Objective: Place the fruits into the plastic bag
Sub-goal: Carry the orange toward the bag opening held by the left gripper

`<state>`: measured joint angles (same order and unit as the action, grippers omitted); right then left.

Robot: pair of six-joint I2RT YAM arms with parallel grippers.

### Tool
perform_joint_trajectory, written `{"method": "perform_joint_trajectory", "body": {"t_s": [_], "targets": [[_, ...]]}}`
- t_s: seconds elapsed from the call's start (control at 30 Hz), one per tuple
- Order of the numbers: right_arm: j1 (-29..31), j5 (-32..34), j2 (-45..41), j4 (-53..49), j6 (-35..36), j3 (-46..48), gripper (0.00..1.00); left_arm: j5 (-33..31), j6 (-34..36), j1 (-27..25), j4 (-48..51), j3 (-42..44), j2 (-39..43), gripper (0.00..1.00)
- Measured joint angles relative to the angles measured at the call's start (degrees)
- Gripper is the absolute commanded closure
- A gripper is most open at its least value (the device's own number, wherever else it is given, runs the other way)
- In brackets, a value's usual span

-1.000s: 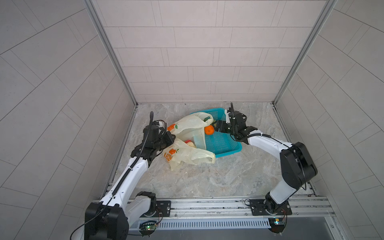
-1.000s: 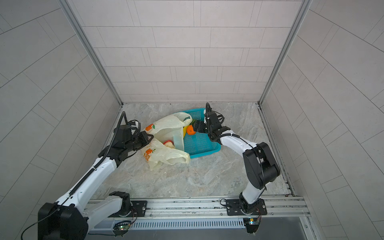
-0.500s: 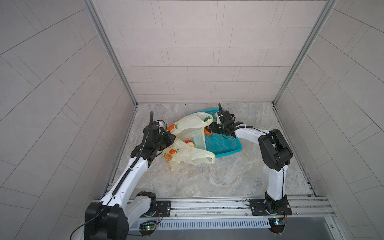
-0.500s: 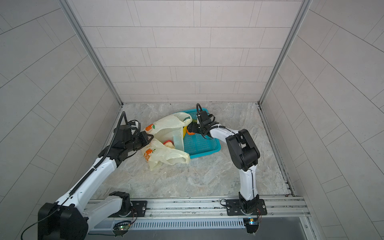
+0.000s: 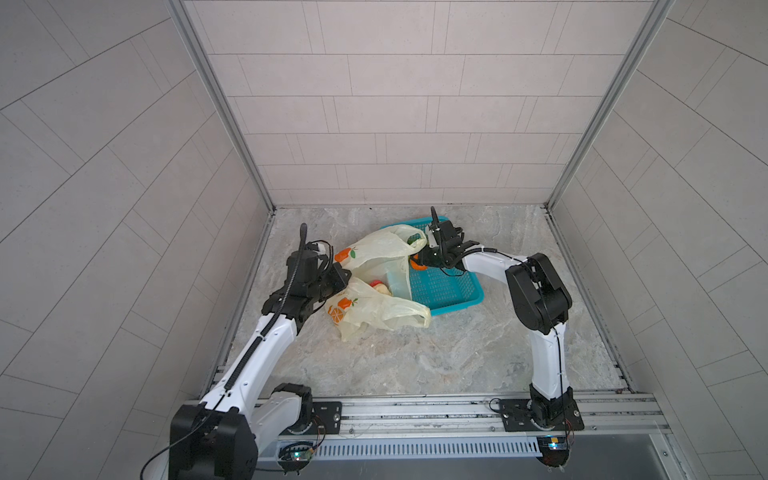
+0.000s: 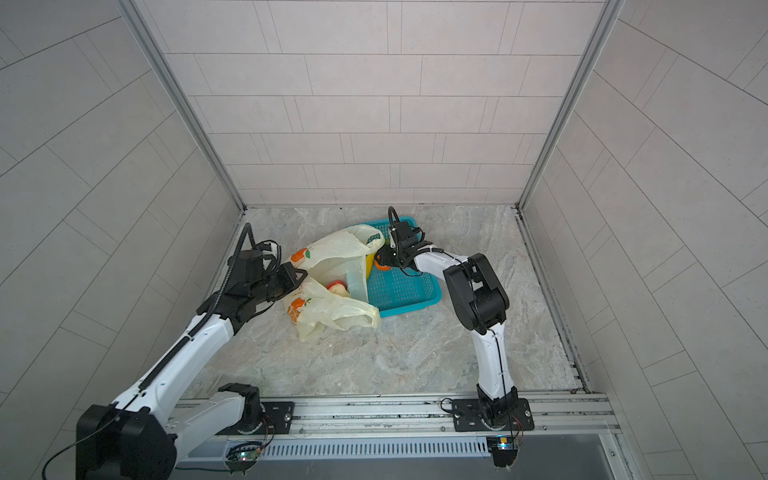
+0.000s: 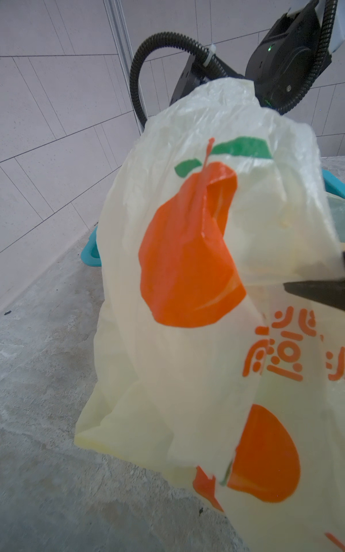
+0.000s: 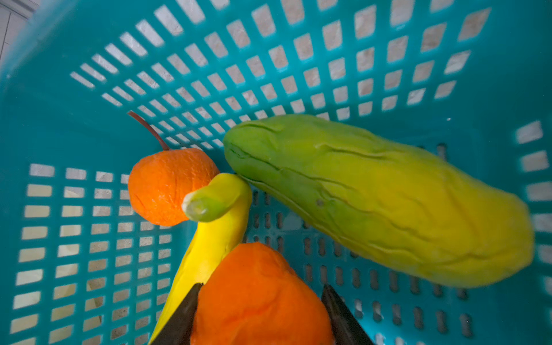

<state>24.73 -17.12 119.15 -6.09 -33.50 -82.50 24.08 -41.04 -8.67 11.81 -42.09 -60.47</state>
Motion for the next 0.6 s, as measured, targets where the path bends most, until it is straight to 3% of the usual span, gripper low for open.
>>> {"method": "perform_joint_trajectory", "body": {"t_s": [0.1,0.3,0.47,0.6], "targets": [[-0.2,-0.5,-3.1,-0.7,0.0,3.5,0.56,0.0,0.0,0.0,0.0,0.0,0.0,1.00],[-0.5,-2.0,-18.0,-1.6,-0.4,13.2,0.56,0.0,0.0,0.0,0.0,0.0,0.0,1.00],[-0.4,-6.4,-30.5,-0.2,-0.4,18.4,0.60,0.1,0.0,0.0,0.0,0.0,0.0,1.00],[0.4,-12.1,-35.0,3.0,-0.7,20.7,0.62,0.1,0.0,0.0,0.0,0.0,0.0,1.00]]}}
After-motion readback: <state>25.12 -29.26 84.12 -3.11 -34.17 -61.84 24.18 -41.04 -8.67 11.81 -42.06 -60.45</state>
